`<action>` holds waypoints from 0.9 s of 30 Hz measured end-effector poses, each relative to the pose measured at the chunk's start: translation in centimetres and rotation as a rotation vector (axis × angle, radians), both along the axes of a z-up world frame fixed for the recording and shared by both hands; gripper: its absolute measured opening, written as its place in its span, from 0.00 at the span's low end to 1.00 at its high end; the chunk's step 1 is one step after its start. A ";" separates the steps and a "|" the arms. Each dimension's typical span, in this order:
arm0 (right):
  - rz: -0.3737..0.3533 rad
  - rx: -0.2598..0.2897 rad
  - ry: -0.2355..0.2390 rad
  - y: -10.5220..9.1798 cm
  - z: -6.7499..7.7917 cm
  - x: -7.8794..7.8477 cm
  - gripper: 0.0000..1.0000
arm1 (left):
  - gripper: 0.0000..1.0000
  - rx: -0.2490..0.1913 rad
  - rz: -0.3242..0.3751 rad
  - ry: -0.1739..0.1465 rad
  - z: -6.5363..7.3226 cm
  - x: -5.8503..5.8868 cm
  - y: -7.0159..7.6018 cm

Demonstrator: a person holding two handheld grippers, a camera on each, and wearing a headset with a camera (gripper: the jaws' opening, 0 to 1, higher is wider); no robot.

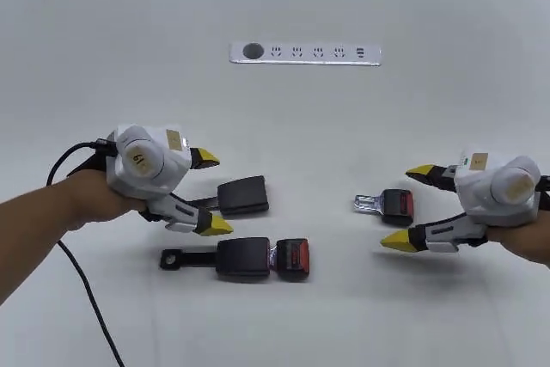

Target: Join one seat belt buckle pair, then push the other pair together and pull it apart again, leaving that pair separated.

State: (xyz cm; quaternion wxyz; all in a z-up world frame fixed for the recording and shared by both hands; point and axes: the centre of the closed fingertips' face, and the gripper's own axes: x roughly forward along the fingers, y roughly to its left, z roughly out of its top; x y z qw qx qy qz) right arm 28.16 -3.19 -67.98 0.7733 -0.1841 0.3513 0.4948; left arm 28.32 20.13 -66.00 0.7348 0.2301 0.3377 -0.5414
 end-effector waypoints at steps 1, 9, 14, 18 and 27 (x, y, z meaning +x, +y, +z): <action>0.001 0.001 0.007 0.0 0.0 -0.1 0.75 | 0.68 -0.008 -0.005 0.009 -0.3 0.1 -0.1; 0.043 -0.019 0.029 -0.3 -0.8 -0.3 0.67 | 0.60 0.019 -0.028 0.049 -1.6 0.0 -0.5; 0.084 -0.027 0.005 -0.3 -0.1 0.0 0.62 | 0.57 0.061 -0.070 0.020 -2.1 -0.2 -0.3; 0.130 -0.032 -0.012 -0.5 0.0 0.0 0.58 | 0.52 0.054 -0.074 0.016 -2.0 0.2 -0.5; 0.154 -0.050 -0.007 -0.8 -0.4 -0.1 0.44 | 0.37 0.052 -0.140 0.000 -2.6 -0.1 -0.9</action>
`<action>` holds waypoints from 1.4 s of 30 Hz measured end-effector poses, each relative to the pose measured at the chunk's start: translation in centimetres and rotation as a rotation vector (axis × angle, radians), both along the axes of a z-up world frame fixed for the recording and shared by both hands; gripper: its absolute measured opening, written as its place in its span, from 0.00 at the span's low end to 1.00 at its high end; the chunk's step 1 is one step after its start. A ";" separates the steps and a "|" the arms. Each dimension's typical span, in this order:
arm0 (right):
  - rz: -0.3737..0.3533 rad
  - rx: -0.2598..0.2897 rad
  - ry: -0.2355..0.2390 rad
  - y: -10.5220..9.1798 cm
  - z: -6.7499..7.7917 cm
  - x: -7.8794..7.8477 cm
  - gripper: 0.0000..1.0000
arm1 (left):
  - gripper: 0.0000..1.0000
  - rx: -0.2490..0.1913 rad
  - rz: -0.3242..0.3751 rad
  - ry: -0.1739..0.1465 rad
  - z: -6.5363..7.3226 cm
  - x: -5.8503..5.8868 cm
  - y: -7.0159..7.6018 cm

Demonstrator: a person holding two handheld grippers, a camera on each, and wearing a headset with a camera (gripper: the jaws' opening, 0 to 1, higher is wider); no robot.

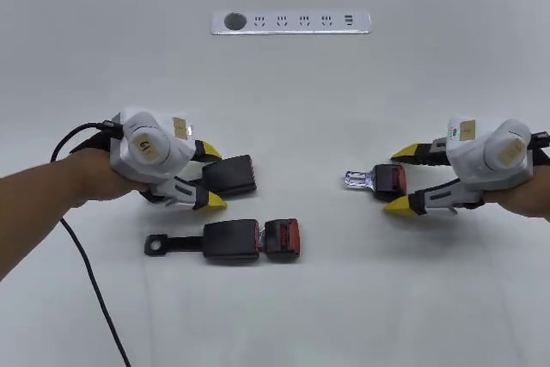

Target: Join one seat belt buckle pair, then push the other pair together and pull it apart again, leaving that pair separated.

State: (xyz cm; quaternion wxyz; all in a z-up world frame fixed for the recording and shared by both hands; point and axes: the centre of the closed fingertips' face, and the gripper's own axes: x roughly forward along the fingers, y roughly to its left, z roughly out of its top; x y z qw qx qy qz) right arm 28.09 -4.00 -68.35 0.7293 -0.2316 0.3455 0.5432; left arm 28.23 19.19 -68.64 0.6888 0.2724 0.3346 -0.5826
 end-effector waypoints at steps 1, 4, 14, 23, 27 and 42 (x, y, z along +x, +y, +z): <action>0.000 0.000 0.002 -0.1 0.0 0.0 0.41 | 0.37 0.008 -0.010 0.010 -0.2 0.0 0.2; 0.017 -0.007 -0.007 -0.1 -0.2 0.1 0.37 | 0.34 0.010 -0.040 0.000 -0.4 0.3 -0.1; 0.046 -0.017 -0.004 -0.5 -0.5 -0.1 0.35 | 0.34 0.036 -0.105 0.005 -0.4 0.2 -0.2; 0.036 -0.008 0.000 0.6 -0.8 -0.1 0.34 | 0.34 0.038 -0.098 0.010 -0.4 0.2 -0.1; 0.048 -0.001 -0.004 1.6 -0.9 0.3 0.34 | 0.34 0.041 -0.085 0.017 -0.4 0.2 0.0; 0.075 0.027 -0.014 4.8 -1.0 0.9 0.34 | 0.34 0.062 -0.080 0.024 -0.3 0.2 0.1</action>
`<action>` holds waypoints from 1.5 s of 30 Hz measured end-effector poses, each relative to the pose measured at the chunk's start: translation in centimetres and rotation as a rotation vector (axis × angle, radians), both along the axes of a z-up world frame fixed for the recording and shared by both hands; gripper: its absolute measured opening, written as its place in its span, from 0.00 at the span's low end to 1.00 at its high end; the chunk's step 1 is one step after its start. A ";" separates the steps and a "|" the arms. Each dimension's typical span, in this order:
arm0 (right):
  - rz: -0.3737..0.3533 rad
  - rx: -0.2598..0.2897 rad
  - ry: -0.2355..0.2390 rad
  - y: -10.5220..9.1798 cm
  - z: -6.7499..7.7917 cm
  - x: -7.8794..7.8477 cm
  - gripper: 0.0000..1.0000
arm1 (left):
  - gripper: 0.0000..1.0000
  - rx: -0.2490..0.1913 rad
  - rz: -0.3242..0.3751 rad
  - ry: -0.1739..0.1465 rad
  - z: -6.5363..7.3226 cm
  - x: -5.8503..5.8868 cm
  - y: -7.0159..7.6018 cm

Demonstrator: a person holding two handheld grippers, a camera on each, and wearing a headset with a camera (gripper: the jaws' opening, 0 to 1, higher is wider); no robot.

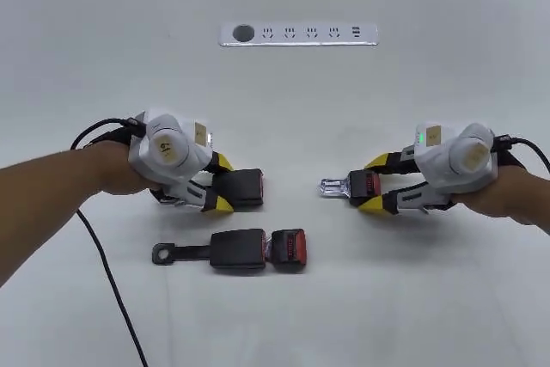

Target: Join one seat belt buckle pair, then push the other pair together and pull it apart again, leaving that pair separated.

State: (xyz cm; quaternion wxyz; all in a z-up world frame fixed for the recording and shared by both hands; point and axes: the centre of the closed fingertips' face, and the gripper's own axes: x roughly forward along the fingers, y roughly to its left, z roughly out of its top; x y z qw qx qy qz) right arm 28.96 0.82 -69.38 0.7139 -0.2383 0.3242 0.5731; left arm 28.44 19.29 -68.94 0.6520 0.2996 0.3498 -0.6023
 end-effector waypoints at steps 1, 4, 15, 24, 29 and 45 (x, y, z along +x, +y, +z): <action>0.005 0.002 0.002 0.3 -0.1 0.0 0.34 | 0.34 0.000 0.000 0.000 0.0 0.1 0.0; 0.018 0.008 0.003 1.1 0.0 -0.2 0.34 | 0.34 -0.002 0.002 0.000 -0.1 0.1 0.1; 0.045 0.046 -0.005 4.2 0.3 0.1 0.34 | 0.34 0.000 -0.001 0.002 0.1 0.0 0.0; 0.070 0.077 -0.003 6.8 0.4 0.0 0.34 | 0.34 0.003 0.000 0.002 0.0 0.0 0.1; 0.086 0.091 0.001 7.4 0.8 0.2 0.34 | 0.33 0.005 0.002 0.004 0.0 0.0 0.1; 0.085 0.132 0.006 10.1 1.0 0.8 0.34 | 0.33 0.024 -0.007 0.008 -0.1 0.0 0.2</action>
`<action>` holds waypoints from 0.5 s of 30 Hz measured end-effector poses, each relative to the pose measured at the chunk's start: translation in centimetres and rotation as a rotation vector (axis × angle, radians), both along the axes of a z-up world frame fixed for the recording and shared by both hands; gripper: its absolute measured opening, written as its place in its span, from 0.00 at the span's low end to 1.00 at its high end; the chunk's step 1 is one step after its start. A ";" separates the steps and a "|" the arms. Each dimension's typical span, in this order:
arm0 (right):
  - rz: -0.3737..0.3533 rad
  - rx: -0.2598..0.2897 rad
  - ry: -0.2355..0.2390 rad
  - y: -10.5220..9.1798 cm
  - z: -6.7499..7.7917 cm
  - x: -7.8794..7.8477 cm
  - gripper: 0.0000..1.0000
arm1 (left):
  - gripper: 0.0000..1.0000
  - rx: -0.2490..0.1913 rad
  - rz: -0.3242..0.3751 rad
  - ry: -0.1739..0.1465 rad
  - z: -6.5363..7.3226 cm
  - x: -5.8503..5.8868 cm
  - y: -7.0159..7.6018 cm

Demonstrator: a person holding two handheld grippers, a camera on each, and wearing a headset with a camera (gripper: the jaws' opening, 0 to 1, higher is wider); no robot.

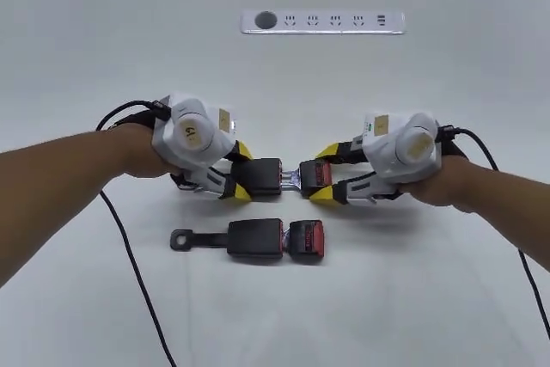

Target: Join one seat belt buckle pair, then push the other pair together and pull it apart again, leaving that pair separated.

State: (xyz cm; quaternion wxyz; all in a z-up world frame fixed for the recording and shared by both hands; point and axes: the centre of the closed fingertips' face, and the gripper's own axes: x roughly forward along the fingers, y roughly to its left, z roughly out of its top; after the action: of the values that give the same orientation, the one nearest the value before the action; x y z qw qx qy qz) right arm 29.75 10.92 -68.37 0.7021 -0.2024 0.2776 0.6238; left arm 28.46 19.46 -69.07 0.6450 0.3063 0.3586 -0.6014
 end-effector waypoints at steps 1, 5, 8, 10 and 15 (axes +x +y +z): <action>0.005 -0.003 -0.005 -0.1 -0.1 0.1 0.34 | 0.33 0.000 0.001 0.001 0.0 0.0 0.0; -0.008 -0.001 0.008 0.1 -0.4 0.1 0.34 | 0.33 0.004 0.008 0.005 0.0 0.1 0.0; -0.009 -0.011 0.006 0.3 -0.5 0.1 0.34 | 0.33 0.015 0.008 0.009 0.1 0.0 -0.1; -0.015 -0.013 0.006 0.5 -0.6 0.1 0.34 | 0.33 0.019 0.009 0.010 0.0 0.1 -0.1; -0.021 -0.011 0.008 1.0 -0.7 0.0 0.34 | 0.33 0.029 0.008 0.010 0.1 0.1 -0.1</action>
State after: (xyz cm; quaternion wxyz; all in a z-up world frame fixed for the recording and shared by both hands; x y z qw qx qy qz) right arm 29.72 11.95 -69.03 0.7065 -0.2008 0.2858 0.6156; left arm 28.56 19.37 -68.99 0.6411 0.3109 0.3716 -0.5952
